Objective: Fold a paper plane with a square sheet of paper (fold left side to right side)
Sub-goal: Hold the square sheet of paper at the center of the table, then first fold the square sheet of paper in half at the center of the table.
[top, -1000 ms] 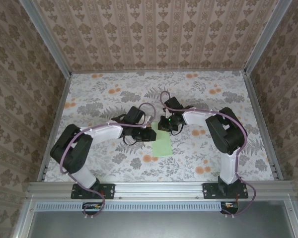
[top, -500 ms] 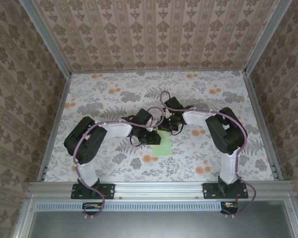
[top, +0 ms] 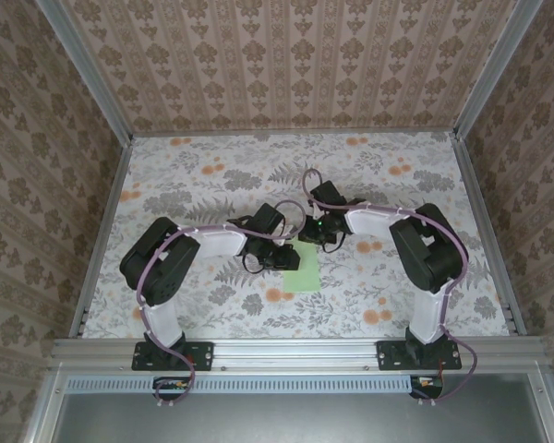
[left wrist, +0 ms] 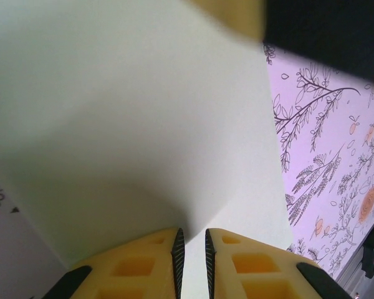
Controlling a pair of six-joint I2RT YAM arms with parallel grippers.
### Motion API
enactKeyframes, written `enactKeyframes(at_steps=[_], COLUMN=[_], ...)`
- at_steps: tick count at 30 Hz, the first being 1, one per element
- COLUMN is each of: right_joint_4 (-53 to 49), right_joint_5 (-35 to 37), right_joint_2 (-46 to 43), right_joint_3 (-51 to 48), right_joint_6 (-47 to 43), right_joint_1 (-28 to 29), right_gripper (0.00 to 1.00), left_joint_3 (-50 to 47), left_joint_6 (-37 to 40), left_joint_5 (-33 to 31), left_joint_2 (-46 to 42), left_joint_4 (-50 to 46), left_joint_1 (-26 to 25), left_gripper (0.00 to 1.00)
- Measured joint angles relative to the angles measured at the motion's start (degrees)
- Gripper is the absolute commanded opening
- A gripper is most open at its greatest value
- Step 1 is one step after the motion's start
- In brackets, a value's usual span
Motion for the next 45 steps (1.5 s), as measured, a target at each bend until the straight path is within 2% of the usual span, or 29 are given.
enactKeyframes(at_steps=[7, 14, 19, 27, 45], right_joint_4=[-2.69, -3.41, -3.28, -1.25, -4.72], right_joint_5=[3.8, 1.4, -1.44, -2.8, -3.1], right_joint_2=[-11.54, -20.37, -20.63, -16.5, -12.09], right_joint_3=[-3.19, -13.55, -19.1, -19.71, -16.48], right_joint_6=[-1.49, 0.76, 4.31, 6.47, 5.79], right_joint_1=[-0.85, 0.02, 3.32, 6.67, 6.95], right_gripper=[0.18, 0.15, 0.14, 0.14, 0.13], left_joint_3=[-0.02, -0.09, -0.09, -0.09, 3.26], left_joint_6=[-0.22, -0.42, -0.42, -0.42, -0.42], left_joint_5=[-0.2, -0.26, -0.7, -0.92, -1.05], left_joint_2=[0.0, -0.02, -0.13, -0.17, -0.66], left_joint_4=[0.04, 0.09, 0.07, 0.04, -2.36], left_joint_1=[-0.13, -0.13, -0.37, -0.44, 0.46], left_gripper=[0.21, 0.2, 0.2, 0.2, 0.22])
